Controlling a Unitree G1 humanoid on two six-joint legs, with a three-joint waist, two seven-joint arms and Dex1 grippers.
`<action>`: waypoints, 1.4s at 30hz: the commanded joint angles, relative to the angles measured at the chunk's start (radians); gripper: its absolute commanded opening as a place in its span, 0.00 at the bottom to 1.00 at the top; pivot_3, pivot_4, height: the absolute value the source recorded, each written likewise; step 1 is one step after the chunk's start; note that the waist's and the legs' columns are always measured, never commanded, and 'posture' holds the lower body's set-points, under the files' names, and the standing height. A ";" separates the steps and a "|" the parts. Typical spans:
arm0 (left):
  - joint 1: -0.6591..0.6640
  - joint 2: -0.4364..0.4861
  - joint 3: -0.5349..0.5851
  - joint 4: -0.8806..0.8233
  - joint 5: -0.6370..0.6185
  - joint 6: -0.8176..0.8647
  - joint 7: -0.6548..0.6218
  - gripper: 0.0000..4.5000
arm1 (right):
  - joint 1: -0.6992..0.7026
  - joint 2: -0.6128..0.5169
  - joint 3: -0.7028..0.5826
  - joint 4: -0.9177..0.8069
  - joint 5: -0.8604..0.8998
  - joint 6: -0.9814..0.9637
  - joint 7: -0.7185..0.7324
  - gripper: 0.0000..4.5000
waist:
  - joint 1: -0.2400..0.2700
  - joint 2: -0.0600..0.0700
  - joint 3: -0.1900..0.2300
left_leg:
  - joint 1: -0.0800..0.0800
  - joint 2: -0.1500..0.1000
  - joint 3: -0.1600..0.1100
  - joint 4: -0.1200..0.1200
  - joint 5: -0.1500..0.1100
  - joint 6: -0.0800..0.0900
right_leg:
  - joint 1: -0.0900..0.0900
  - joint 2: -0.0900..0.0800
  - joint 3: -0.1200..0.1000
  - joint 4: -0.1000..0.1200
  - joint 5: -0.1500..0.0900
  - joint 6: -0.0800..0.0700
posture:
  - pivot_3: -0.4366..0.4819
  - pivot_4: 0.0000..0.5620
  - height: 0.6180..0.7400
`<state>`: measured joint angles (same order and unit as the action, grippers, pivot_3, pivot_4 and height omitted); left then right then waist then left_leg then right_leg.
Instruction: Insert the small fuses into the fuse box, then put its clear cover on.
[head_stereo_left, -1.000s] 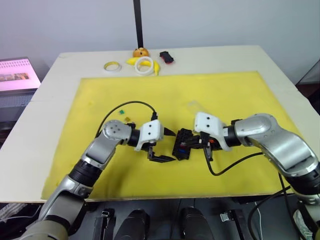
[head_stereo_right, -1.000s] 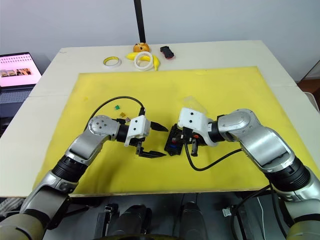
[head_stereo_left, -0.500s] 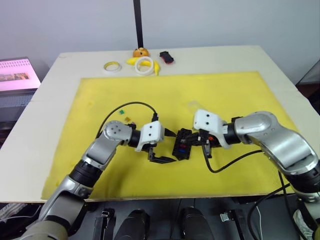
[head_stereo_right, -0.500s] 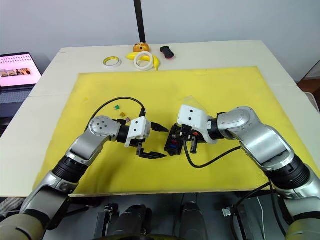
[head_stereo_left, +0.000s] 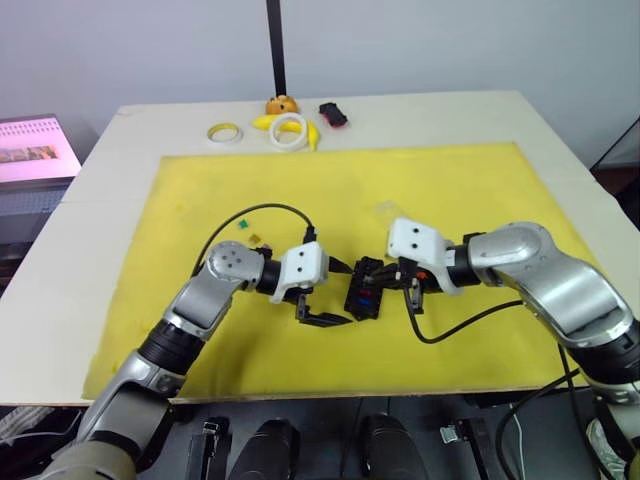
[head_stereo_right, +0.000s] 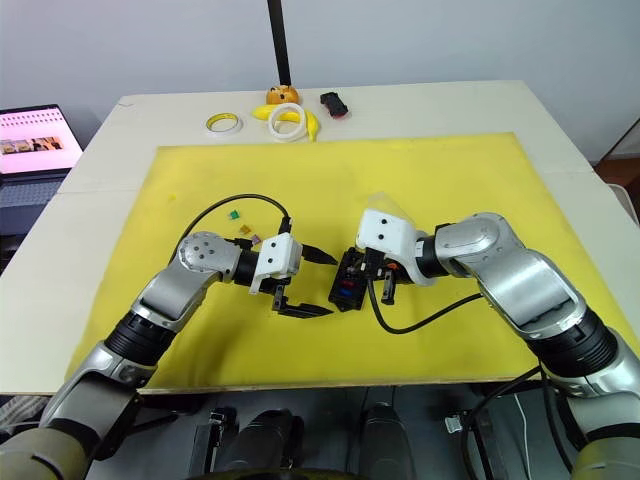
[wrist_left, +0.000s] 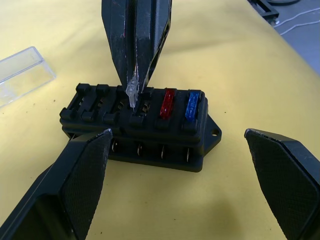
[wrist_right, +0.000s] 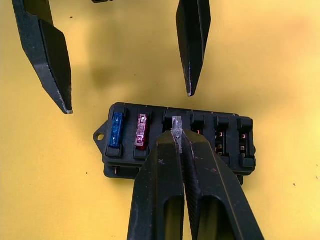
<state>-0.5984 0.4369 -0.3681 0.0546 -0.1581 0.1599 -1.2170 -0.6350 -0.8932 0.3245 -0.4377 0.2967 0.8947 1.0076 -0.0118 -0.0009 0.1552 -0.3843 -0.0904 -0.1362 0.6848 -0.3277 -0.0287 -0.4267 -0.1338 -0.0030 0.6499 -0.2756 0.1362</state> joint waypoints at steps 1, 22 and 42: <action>-0.008 0.004 0.009 -0.024 0.002 -0.019 0.004 1.00 | -0.009 -0.003 -0.009 -0.013 -0.005 -0.007 0.003 0.02 | 0.000 0.000 0.000 | 0.000 0.000 0.000 0.000 0.000 0.000 | 0.000 0.000 0.000 0.000 0.000 0.000 | 0.48 0.27 1.00; -0.029 -0.002 0.014 -0.009 0.007 -0.017 0.005 1.00 | -0.027 0.017 -0.021 -0.041 0.032 0.045 -0.005 0.02 | 0.000 0.000 0.000 | 0.000 0.000 0.000 0.000 0.000 0.000 | 0.000 0.000 0.000 0.000 0.000 0.000 | 0.48 0.27 1.00; -0.035 -0.003 0.013 -0.012 0.004 -0.012 0.005 1.00 | -0.001 -0.008 0.014 -0.007 -0.043 -0.017 -0.009 0.02 | 0.000 0.000 0.000 | 0.000 0.000 0.000 0.000 0.000 0.000 | 0.000 0.000 0.000 0.000 0.000 0.000 | 0.48 0.27 1.00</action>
<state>-0.6227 0.4324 -0.3680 0.0640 -0.1515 0.1601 -1.2160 -0.6273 -0.8864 0.3460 -0.4427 0.2738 0.8846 1.0003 -0.0121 -0.0010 0.1552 -0.3843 -0.0904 -0.1362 0.6848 -0.3277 -0.0287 -0.4267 -0.1338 -0.0030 0.6499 -0.2756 0.1362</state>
